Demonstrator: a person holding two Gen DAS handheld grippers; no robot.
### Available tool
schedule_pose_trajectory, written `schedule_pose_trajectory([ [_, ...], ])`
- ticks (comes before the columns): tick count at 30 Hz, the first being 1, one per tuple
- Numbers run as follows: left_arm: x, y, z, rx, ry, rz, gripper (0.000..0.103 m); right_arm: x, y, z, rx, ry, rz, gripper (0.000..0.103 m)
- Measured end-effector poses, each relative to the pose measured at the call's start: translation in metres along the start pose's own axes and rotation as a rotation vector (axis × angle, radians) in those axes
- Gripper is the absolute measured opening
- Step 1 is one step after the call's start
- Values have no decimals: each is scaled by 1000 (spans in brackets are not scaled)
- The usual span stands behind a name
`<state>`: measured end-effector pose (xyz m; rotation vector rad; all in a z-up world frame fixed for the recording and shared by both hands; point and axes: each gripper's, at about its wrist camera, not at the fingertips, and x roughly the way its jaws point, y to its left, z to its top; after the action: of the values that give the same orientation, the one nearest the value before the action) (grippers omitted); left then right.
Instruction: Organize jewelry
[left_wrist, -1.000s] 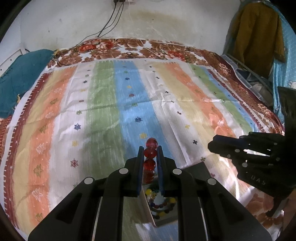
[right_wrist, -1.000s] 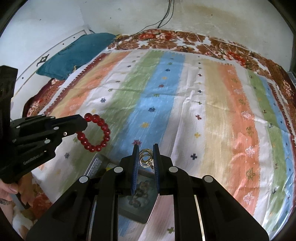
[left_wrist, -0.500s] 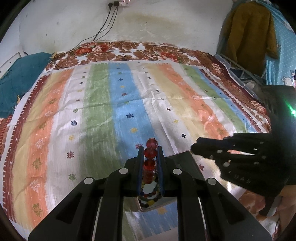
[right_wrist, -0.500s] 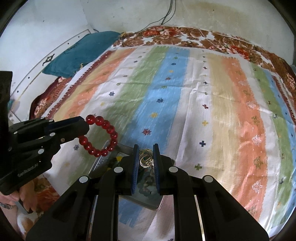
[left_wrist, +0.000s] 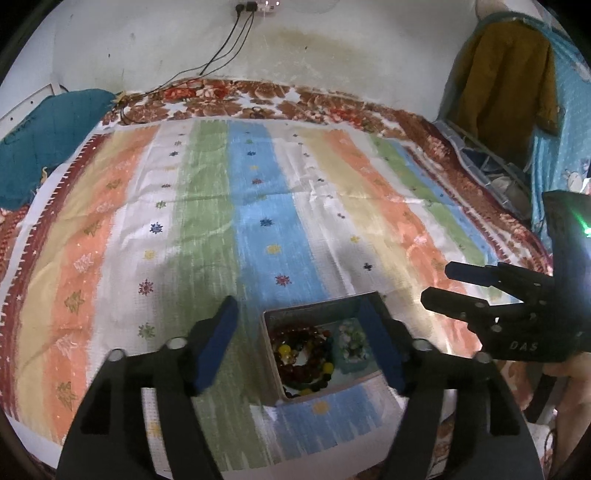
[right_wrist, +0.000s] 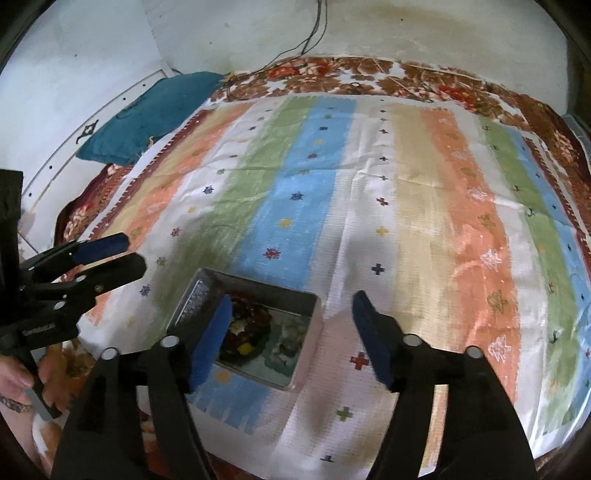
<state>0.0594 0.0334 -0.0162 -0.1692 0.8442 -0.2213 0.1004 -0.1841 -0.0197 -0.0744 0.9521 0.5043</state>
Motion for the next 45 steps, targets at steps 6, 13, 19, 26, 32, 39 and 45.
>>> schedule_pose_trajectory([
  [6,-6,-5,-5,12,-21,-3,98,-4,-1,-9,-36,5,-22,92],
  [13,-8,-7,-13,26,3,12,98,-17,-6,-12,-26,-41,-3,98],
  [19,-16,-9,-15,29,-25,55,98,-26,-7,-15,-29,-70,33,98],
  [26,-20,-17,-16,72,-38,66,98,-33,-3,-17,-54,-82,57,98],
  [32,-22,-16,-16,64,-52,57,98,-37,-1,-18,-56,-92,48,98],
  [39,-29,-12,-18,39,-64,60,98,-43,-7,-19,-34,-105,69,98],
  [45,-31,-15,-18,57,-70,41,98,-42,-6,-19,-36,-101,78,98],
])
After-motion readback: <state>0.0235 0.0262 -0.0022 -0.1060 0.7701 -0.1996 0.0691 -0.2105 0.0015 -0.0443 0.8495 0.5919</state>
